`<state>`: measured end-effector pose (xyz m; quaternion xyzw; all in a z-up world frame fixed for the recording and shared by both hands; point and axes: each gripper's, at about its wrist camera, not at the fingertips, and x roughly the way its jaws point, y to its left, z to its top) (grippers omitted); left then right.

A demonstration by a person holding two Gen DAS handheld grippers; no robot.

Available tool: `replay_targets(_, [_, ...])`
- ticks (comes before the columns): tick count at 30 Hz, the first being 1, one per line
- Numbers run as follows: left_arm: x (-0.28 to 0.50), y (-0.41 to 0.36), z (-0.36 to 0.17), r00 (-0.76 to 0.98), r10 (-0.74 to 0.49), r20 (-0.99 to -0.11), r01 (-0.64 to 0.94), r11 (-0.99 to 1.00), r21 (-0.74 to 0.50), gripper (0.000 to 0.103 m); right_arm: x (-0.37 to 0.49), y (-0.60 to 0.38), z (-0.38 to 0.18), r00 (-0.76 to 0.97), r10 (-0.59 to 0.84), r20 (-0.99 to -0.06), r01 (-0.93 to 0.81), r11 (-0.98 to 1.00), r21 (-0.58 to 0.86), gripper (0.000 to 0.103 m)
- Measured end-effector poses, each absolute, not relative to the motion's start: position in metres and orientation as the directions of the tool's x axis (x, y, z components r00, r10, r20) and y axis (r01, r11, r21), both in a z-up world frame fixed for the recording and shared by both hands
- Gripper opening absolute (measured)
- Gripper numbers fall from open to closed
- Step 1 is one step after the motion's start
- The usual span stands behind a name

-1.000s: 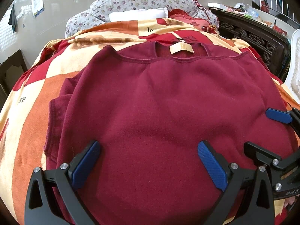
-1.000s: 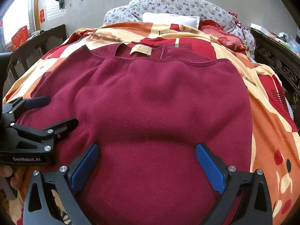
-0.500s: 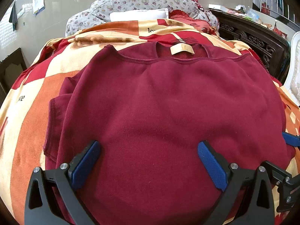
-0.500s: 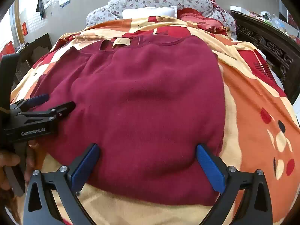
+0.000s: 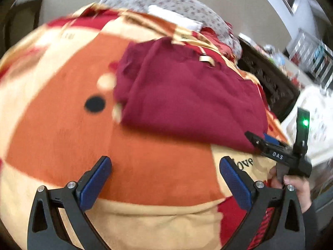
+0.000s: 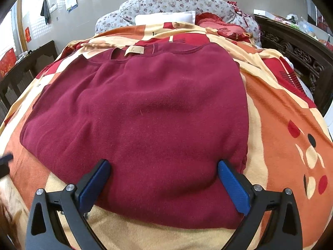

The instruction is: Fold small clothes

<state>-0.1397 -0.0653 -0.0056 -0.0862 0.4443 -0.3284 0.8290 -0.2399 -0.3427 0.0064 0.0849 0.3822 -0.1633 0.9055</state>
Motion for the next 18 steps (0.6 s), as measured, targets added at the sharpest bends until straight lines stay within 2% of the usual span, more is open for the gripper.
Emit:
replay_targets(3, [-0.128,-0.066,-0.008,0.385,-0.663,-0.642,0.447,0.743,-0.498,0.103,-0.241,-0.343,0.007,0.655,-0.232,-0.719,0.361,0.932,0.029,0.103])
replay_targets(6, [-0.113,-0.077,-0.009,0.300,-0.751,-0.588,0.468,0.653,-0.596,0.103,-0.240,-0.343,0.006,0.655,-0.231,-0.719,0.361,0.932,0.028,0.103])
replay_targets(9, [-0.100,-0.089,-0.014,0.275,-0.765,-0.582,0.443,0.638,-0.630,0.103,-0.240,-0.342,0.007,0.654,-0.230,-0.720,0.361,0.932,0.030,0.103])
replay_targets(14, [-0.071,-0.066,-0.020,0.301,-0.852,-0.428,0.268,0.506,-0.820,0.103,-0.240,-0.344,0.007,0.656,-0.219,-0.722,0.358,0.933,0.042,0.103])
replay_targets(18, [-0.067,-0.058,-0.017,0.311,-0.886,-0.345,0.236,0.424,-0.875,0.103,-0.239,-0.345,0.007,0.657,-0.216,-0.722,0.357,0.933,0.046,0.103])
